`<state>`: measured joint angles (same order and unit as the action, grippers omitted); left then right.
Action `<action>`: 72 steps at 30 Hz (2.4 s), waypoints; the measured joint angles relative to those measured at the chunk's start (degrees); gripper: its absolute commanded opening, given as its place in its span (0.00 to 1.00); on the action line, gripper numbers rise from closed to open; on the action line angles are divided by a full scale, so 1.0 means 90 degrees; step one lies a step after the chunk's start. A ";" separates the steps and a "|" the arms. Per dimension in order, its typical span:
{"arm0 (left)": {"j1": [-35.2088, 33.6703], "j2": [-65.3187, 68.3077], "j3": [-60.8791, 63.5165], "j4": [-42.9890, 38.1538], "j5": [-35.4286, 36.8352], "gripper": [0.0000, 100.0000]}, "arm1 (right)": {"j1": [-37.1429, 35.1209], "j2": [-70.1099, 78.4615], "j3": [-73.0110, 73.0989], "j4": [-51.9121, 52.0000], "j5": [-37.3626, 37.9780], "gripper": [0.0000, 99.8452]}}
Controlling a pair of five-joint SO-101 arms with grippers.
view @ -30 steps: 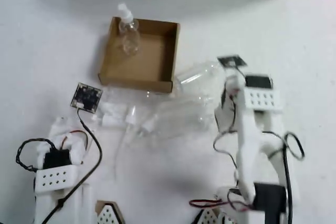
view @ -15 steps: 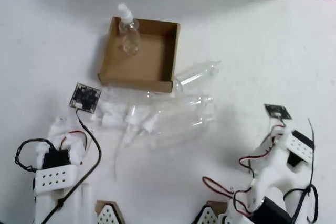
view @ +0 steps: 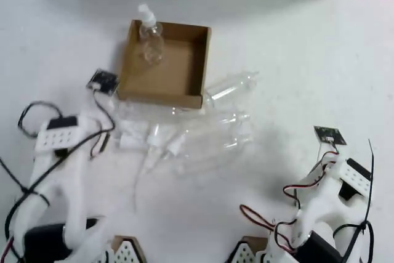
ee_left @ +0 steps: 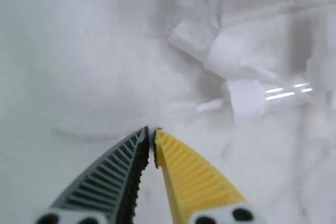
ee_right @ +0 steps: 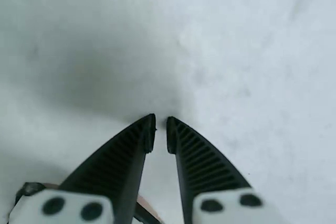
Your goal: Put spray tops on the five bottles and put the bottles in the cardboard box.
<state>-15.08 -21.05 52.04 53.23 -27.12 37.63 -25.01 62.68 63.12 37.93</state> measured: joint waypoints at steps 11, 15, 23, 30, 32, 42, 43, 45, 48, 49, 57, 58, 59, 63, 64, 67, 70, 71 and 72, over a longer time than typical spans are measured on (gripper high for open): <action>0.3223 0.0029 -0.1973 0.1602 -0.0039 0.17 | 0.0000 0.0000 0.0000 -0.0049 0.0000 0.02; 0.4493 0.0029 -0.2110 0.1534 -0.0723 0.17 | 0.0000 0.0000 0.0010 -0.0078 0.0000 0.02; 0.5255 0.0664 -0.2149 0.0410 -0.1319 0.24 | 0.0000 0.0000 0.0010 -0.0088 0.0010 0.02; 0.5304 0.1915 -0.3311 0.0186 -0.1719 0.35 | 0.0000 0.0000 0.0020 -0.0088 0.0039 0.02; 0.5314 0.2422 -0.3702 0.0186 -0.1729 0.34 | 0.0000 0.0000 0.0029 -0.0117 0.0039 0.02; 0.5538 0.3868 -0.4845 0.0381 -0.1729 0.34 | 0.0000 0.0000 0.0029 -0.0137 0.0039 0.02; 0.5548 0.3946 -0.4864 0.0381 -0.1729 0.34 | 0.0000 0.0000 0.0029 -0.0137 0.0039 0.02; 0.5548 0.4073 -0.4913 0.0381 -0.1729 0.34 | 0.0000 0.0000 0.0029 -0.0137 0.0039 0.02; 0.5548 0.4181 -0.5011 0.0381 -0.1729 0.34 | 0.0000 0.0000 0.0029 -0.0137 0.0039 0.02; 0.5548 0.4210 -0.5021 0.0332 -0.1729 0.34 | 0.0000 0.0000 0.0029 -0.0137 0.0039 0.02; 0.5568 0.4357 -0.5031 -0.0049 -0.1485 0.34 | 0.0000 0.0000 0.0029 -0.0137 0.0039 0.02; 0.5578 0.4357 -0.5031 -0.0049 -0.1426 0.34 | 0.0000 0.0000 0.0029 -0.0137 0.0039 0.02; 0.5578 0.4357 -0.5031 -0.0049 -0.1328 0.34 | 0.0000 0.0000 0.0029 -0.0137 0.0039 0.02; 0.5685 0.4122 -0.5011 -0.0049 -0.1084 0.34 | 0.0000 0.0000 0.0029 -0.0137 0.0039 0.02; 0.5724 0.4063 -0.5001 0.0000 -0.1065 0.34 | 0.0000 0.0000 0.0029 -0.0137 0.0039 0.02; 0.5783 0.3907 -0.5001 0.0205 -0.1045 0.34 | 0.0000 0.0000 0.0029 -0.0137 0.0039 0.02; 0.5792 0.3878 -0.4884 0.0244 -0.1045 0.34 | 0.0000 0.0000 0.0029 -0.0137 0.0039 0.02; 0.5802 0.3868 -0.4825 0.0244 -0.1045 0.34 | 0.0000 0.0000 0.0029 -0.0137 0.0039 0.02; 0.5832 0.3868 -0.4806 0.0244 -0.1045 0.34 | 0.0000 0.0000 0.0029 -0.0137 0.0039 0.02</action>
<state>37.41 13.76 8.79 55.43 -36.53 37.63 -25.01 62.95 61.89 38.29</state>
